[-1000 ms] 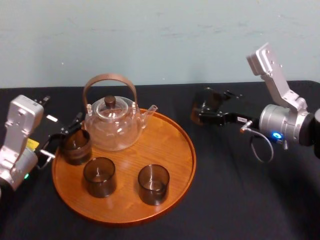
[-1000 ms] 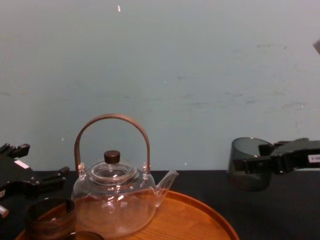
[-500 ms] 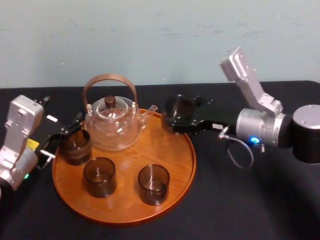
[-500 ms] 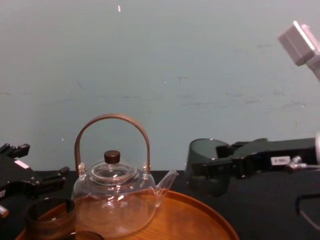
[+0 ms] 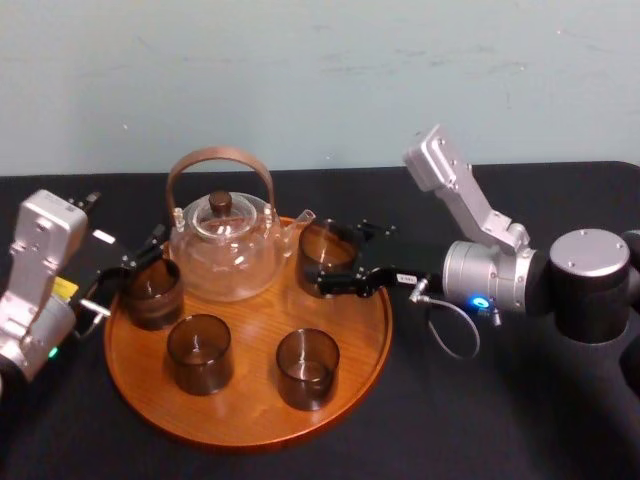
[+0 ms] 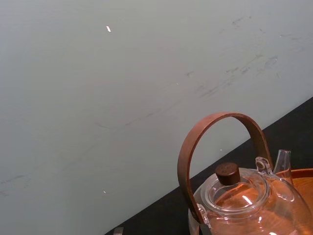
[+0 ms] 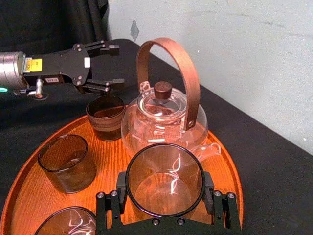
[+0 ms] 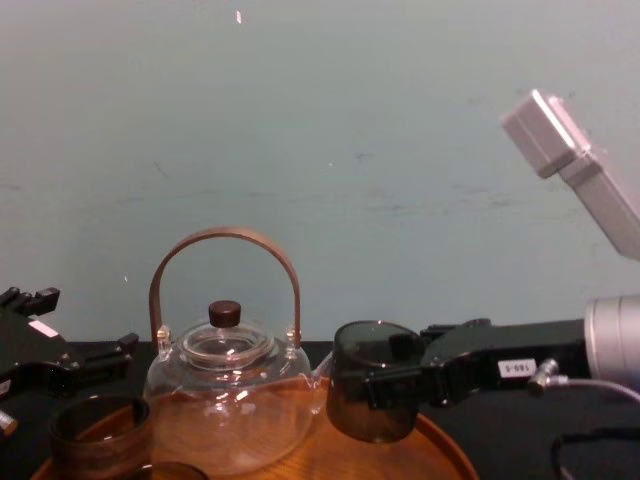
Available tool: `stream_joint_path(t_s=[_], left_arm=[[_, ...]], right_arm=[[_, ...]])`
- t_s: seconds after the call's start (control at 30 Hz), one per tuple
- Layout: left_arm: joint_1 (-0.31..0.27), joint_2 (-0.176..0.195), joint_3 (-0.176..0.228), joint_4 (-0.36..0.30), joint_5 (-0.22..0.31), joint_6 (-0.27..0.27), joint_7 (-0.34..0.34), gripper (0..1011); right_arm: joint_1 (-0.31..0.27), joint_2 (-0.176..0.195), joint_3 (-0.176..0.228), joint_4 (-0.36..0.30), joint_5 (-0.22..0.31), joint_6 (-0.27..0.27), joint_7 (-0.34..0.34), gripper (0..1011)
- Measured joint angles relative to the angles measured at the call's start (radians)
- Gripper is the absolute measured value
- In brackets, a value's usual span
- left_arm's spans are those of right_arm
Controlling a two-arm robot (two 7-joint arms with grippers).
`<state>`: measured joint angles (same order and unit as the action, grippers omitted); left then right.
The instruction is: Pick up the glass from the table and place it on the tray.
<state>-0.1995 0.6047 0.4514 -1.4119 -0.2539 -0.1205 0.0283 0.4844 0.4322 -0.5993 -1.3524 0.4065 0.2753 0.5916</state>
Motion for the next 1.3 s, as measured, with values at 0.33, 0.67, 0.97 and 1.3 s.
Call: stream_joint_path(t_s=[0.33, 0.67, 0.97, 1.3], left_arm=[[0.000, 0.000, 0.000, 0.000, 0.000, 0.000, 0.000, 1001], [0.000, 0.000, 0.000, 0.000, 0.000, 0.000, 0.000, 1001], [0.000, 0.000, 0.000, 0.000, 0.000, 0.000, 0.000, 1002], [0.000, 0.000, 0.000, 0.000, 0.000, 0.000, 0.000, 1001]], right_arm=[[0.003, -0.018, -0.021, 0.051, -0.018, -0.027, -0.012, 903], [0.004, -0.032, -0.029, 0.092, -0.033, -0.037, -0.012, 903], [0.003, -0.044, -0.030, 0.123, -0.040, -0.040, -0.008, 903], [0.003, -0.055, -0.025, 0.144, -0.042, -0.041, -0.008, 903]])
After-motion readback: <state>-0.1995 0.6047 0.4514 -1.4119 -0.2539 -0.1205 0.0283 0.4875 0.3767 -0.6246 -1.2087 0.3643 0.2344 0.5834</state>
